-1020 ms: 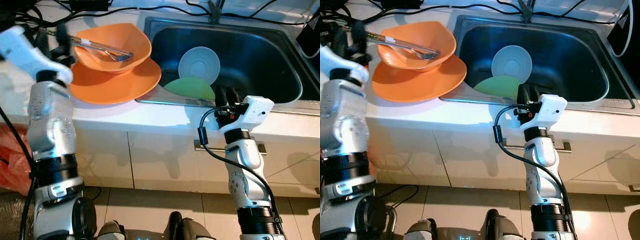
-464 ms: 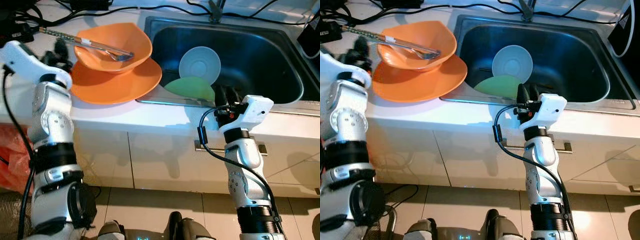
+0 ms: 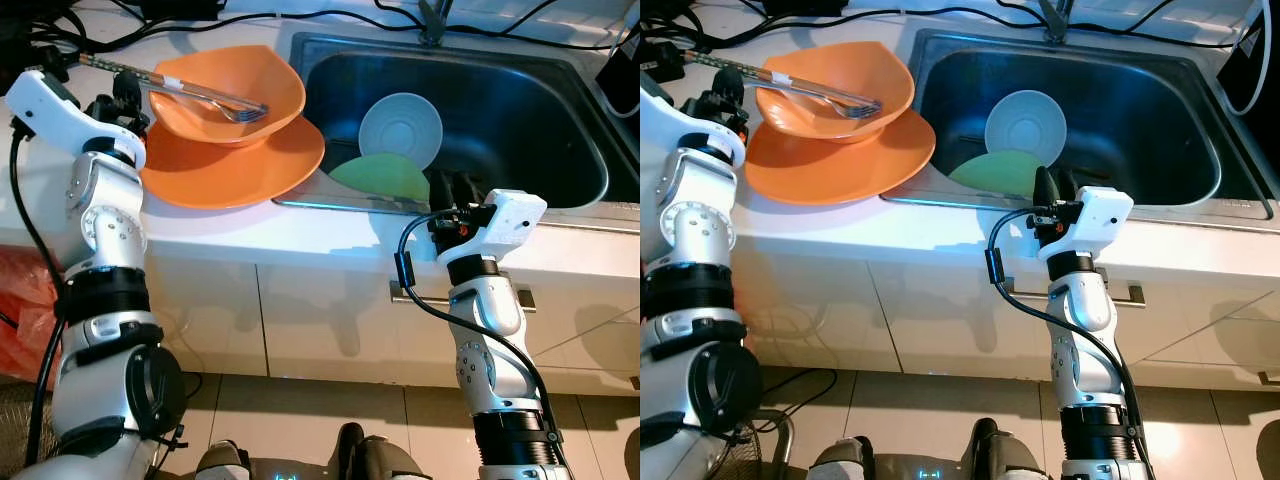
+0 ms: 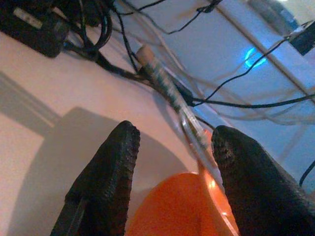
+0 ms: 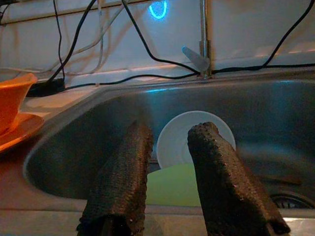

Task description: Kitchen organization

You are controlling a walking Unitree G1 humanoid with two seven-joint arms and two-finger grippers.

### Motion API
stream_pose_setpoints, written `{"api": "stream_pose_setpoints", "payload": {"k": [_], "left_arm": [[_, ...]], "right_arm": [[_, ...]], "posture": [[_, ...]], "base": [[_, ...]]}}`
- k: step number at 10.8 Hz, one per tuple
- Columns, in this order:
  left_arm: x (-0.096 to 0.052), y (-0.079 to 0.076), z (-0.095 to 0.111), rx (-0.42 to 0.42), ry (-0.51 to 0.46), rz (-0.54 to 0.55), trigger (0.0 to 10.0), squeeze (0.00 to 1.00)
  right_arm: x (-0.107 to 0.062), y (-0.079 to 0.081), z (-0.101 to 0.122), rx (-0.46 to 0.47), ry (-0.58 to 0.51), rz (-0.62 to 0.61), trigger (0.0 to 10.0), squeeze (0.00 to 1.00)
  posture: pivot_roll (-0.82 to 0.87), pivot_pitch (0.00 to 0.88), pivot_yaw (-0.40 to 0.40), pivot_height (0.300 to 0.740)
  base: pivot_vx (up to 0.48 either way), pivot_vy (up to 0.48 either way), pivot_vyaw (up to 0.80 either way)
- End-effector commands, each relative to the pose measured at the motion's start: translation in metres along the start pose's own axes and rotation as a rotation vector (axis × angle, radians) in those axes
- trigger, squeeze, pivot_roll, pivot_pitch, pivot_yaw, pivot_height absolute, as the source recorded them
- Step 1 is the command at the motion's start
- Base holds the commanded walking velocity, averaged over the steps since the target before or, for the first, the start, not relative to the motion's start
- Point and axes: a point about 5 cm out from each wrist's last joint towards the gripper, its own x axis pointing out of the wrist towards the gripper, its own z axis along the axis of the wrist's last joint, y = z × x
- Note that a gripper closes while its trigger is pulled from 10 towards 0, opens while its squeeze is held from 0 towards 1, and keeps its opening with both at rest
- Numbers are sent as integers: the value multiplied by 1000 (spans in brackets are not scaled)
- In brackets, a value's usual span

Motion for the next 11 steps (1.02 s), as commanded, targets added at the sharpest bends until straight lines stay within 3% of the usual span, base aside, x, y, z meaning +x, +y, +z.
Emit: {"api": "stream_pose_setpoints", "payload": {"k": [1,8,11], "left_arm": [[3,-2,2,-11,-5,-8,10000,0],[13,-4,-6,1,5,-10,10000,0],[16,-13,-2,-13,-21,-36,10000,0]], "right_arm": [[0,-2,-1,-3,2,-11,10000,0],[-2,-1,-2,-1,2,-12,10000,0],[-1,-1,-2,-2,0,-13,10000,0]], "posture": [[101,197,-56,740],[90,180,-48,740],[87,178,-48,740]], "base": [[0,0,0],[0,0,0],[0,0,0]]}}
